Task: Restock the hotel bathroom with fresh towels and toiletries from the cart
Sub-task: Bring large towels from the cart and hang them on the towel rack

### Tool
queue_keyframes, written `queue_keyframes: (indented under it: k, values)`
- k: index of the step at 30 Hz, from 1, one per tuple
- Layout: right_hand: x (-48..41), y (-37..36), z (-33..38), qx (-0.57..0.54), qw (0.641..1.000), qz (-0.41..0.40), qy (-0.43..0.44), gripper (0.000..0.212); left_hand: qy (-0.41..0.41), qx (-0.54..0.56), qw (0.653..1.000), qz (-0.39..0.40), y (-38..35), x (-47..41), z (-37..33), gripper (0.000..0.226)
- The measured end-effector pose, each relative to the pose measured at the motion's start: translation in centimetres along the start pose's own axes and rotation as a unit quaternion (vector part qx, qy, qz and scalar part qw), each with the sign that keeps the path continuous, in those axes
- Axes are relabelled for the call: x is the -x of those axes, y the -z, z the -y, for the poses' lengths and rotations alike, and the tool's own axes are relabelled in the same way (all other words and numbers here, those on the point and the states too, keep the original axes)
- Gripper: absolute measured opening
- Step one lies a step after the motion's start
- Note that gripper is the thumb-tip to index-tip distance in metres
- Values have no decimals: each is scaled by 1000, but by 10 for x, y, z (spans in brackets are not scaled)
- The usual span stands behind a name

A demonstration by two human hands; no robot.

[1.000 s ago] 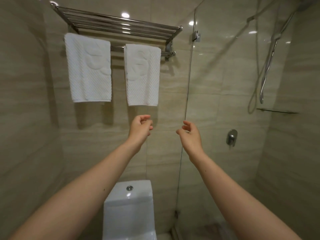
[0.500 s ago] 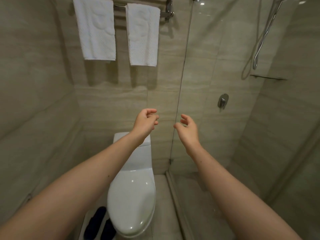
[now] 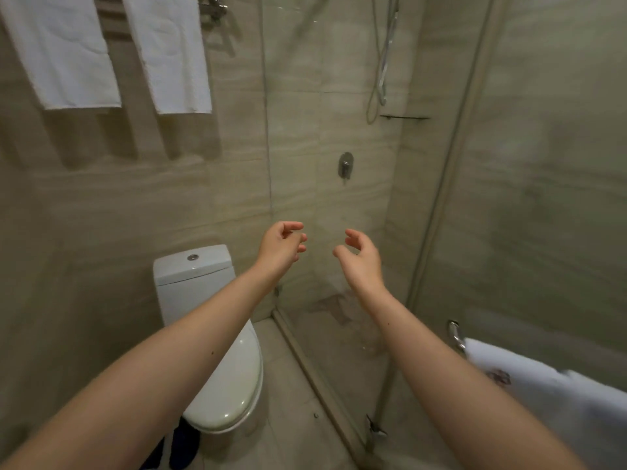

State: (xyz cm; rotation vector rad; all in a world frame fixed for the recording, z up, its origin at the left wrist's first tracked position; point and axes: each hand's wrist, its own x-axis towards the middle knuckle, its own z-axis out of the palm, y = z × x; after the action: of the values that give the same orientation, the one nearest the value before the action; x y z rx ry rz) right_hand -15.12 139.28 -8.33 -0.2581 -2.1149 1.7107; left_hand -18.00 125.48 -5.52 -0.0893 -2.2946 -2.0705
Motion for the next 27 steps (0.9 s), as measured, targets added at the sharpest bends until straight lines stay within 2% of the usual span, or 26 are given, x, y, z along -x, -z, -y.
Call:
queue_keyframes:
  k: [7,16,27]
  values:
    - [71,101,-23,32,993,-101,-48,48,15,15,993,112,-83,68,16,18]
    - [147,236,-56,46,964,-231,-128,48,19,16,967,255,-201,149,23,18]
    - [162,413,-79,58,935,-324,-133,47,5,31,929,369,-385,225,-3,18]
